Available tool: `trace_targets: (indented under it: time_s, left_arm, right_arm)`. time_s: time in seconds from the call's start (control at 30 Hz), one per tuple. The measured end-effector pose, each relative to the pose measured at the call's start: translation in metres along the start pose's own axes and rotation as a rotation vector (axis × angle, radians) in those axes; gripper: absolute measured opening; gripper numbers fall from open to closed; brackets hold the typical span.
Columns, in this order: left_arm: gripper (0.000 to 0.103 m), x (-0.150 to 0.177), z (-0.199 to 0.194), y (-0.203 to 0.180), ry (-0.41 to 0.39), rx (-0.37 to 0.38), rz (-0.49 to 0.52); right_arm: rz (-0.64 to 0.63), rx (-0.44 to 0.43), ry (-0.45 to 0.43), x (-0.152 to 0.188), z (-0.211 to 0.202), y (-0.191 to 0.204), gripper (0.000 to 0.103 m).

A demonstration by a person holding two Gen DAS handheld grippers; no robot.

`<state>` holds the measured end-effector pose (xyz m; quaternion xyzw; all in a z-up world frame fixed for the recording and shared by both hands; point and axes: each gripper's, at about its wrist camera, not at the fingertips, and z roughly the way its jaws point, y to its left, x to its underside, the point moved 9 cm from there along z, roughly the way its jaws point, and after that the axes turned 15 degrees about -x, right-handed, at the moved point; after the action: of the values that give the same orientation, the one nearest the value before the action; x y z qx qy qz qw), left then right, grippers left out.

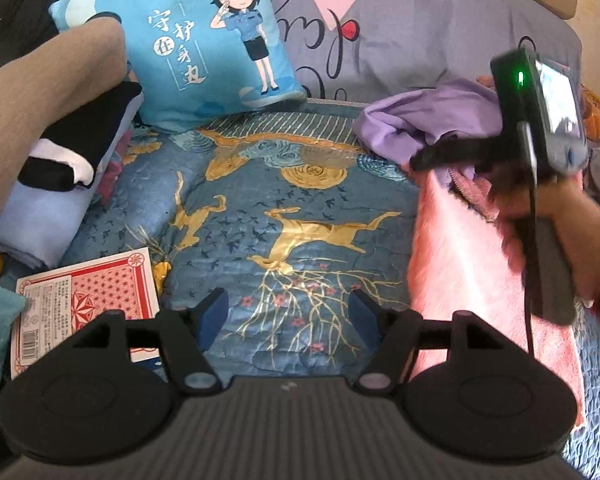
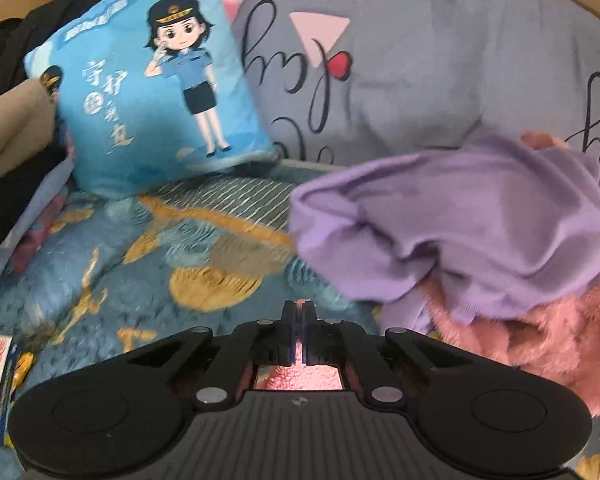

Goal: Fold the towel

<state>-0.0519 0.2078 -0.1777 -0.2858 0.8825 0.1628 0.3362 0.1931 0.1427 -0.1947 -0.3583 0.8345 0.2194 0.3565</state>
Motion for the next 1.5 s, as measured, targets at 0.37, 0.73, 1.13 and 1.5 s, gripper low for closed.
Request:
trace_targets:
  time_s: [0.37, 0.73, 1.13, 1.5]
  left_arm:
    - [0.071, -0.004, 0.01, 0.018, 0.016, -0.049, -0.047]
    - [0.071, -0.005, 0.006, 0.032, 0.004, -0.086, -0.074]
    - [0.071, 0.002, 0.003, 0.032, 0.005, -0.099, -0.063]
    - [0.071, 0.006, 0.004, 0.038, 0.017, -0.1, -0.071]
  right_arm:
    - [0.022, 0.006, 0.044, 0.011, 0.018, -0.001, 0.021]
    - [-0.458, -0.27, 0.051, 0.087, -0.106, 0.096, 0.021]
    - [-0.961, -0.285, 0.217, 0.212, -0.137, 0.158, 0.02]
    - [-1.004, -0.276, 0.319, 0.223, -0.108, 0.153, 0.02]
